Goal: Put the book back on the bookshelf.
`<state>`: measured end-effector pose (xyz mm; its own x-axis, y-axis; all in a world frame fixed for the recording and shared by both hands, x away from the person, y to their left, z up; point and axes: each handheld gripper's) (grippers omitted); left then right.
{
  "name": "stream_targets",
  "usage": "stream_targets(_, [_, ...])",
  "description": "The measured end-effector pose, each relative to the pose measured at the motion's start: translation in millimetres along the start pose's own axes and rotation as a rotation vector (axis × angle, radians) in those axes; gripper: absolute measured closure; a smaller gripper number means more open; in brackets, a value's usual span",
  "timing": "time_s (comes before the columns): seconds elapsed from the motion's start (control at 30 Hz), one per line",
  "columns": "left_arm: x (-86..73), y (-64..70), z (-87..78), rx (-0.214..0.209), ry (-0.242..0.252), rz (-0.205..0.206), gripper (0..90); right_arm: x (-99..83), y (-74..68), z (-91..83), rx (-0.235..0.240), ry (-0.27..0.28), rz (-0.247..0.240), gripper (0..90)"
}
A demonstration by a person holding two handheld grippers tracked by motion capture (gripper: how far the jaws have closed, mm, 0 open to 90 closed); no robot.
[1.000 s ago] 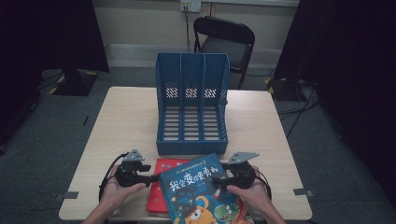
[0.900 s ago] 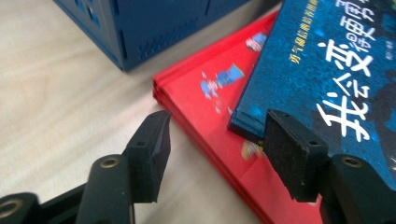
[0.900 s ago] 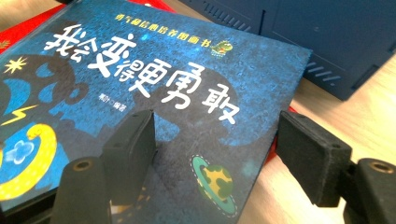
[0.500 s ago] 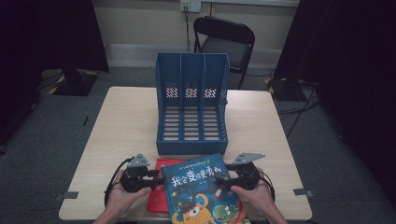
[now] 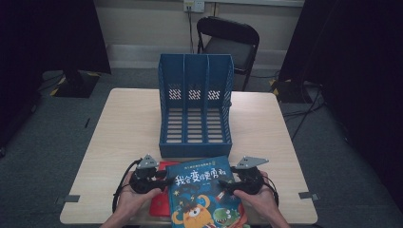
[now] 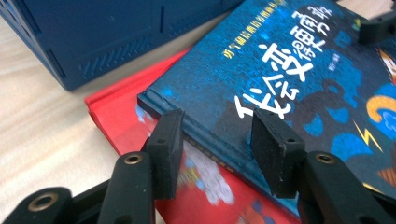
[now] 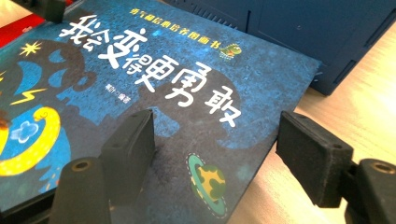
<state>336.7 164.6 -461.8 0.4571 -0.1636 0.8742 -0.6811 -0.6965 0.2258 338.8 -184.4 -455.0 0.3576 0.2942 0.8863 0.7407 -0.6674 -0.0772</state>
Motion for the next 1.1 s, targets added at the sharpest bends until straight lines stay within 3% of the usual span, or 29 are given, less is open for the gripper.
stream_targets(0.27, [12.3,-12.6,16.1,0.019,-0.010,0.004,52.1,-1.3,-3.1,-0.7,-0.028,0.009,0.012,28.0])
stream_targets(0.47, [12.1,-17.8,20.1,0.016,0.016,-0.002,49.8,-0.4,-4.1,0.4,-0.046,0.007,0.024,27.9])
stream_targets(0.6, [11.8,-14.7,18.0,0.036,0.013,-0.005,49.7,-0.4,-3.5,2.1,-0.044,0.015,0.023,28.0])
stream_targets(0.77, [5.6,-8.1,8.0,0.005,0.002,-0.010,48.8,-1.6,-1.3,1.2,-0.029,0.022,0.026,28.1])
stream_targets(0.93, [1.1,-1.6,7.1,-0.010,0.011,0.051,40.5,-3.3,5.1,-0.5,-0.005,0.014,0.080,27.7])
stream_targets(1.1, [0.0,-1.5,7.2,-0.019,0.017,0.056,37.5,-4.2,3.0,-2.5,-0.004,0.001,0.103,27.2])
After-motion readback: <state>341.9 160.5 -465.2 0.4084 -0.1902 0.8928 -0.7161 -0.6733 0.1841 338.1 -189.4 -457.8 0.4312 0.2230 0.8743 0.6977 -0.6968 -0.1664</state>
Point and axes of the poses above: each handheld gripper's, and its own axes: z roughly forward along the jaws, x roughly out of its top, y roughly to its right, and after that the axes turned 15 degrees about y, right-handed
